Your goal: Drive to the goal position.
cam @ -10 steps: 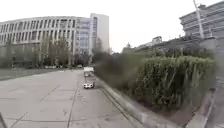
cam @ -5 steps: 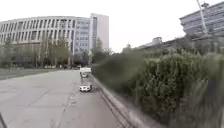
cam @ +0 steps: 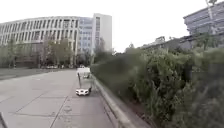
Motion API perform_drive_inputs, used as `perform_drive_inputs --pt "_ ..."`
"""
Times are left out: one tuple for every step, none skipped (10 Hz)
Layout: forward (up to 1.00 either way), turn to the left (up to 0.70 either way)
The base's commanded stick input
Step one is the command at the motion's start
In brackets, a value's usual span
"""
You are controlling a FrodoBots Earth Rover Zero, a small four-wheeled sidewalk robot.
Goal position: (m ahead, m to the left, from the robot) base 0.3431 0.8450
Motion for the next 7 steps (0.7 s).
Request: perform_drive_inputs --pt "0.0 0.7" --pt "0.0 0.7" --pt "0.0 0.7" --pt "0.0 0.7" --pt "0.0 0.7" --pt "0.0 0.7" --pt "0.0 0.7"
